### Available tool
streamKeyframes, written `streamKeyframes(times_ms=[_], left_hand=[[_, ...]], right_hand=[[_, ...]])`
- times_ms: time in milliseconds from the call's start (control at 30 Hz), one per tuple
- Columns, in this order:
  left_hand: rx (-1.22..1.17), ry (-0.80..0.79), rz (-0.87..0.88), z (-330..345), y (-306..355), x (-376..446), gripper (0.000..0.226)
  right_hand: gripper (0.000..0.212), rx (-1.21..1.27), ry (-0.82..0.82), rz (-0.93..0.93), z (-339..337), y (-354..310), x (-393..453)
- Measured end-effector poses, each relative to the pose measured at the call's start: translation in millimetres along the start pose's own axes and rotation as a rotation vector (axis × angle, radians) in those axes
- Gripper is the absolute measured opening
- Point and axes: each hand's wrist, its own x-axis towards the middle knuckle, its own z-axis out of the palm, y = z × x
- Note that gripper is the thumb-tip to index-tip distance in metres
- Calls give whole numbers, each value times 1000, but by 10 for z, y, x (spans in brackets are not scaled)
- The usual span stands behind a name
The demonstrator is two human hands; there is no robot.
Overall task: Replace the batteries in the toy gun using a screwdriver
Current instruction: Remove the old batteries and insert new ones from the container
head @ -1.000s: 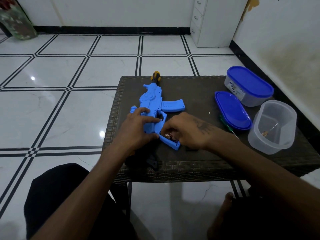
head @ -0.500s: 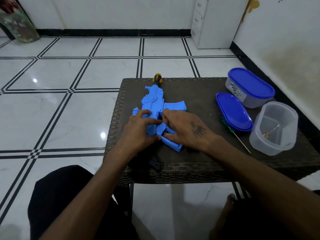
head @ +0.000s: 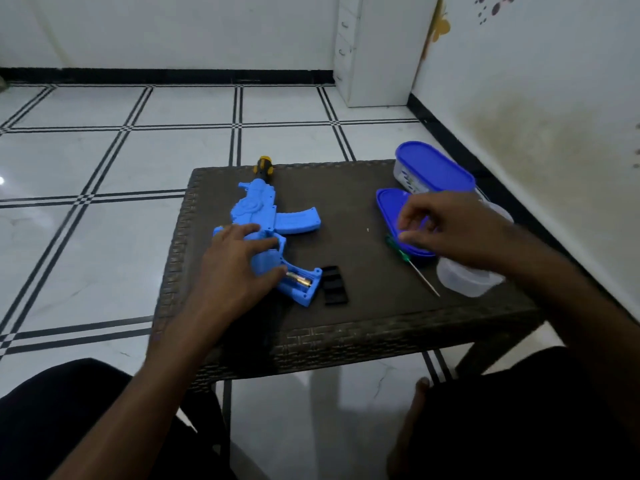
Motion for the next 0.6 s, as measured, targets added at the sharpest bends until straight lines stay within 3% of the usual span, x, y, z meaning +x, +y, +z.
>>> streamKeyframes(times_ms=[100, 233, 367, 467, 600], left_hand=[[-168, 51, 101, 84, 453, 10, 40], [-295, -95, 245, 343, 1174, 65, 40], [-247, -181, 367, 573, 1693, 74, 42], [-249, -169, 395, 729, 1876, 73, 35], [-229, -156, 388, 867, 1910, 103, 36]], right_hand=[[12, -78, -61, 224, -302, 421, -161], [21, -192, -213, 397, -262, 783, -164], [35, -234, -330, 370, -66, 902, -49], [21, -303, -354, 295, 66, 956, 24], [9, -393, -266, 195, 130, 1007, 4]])
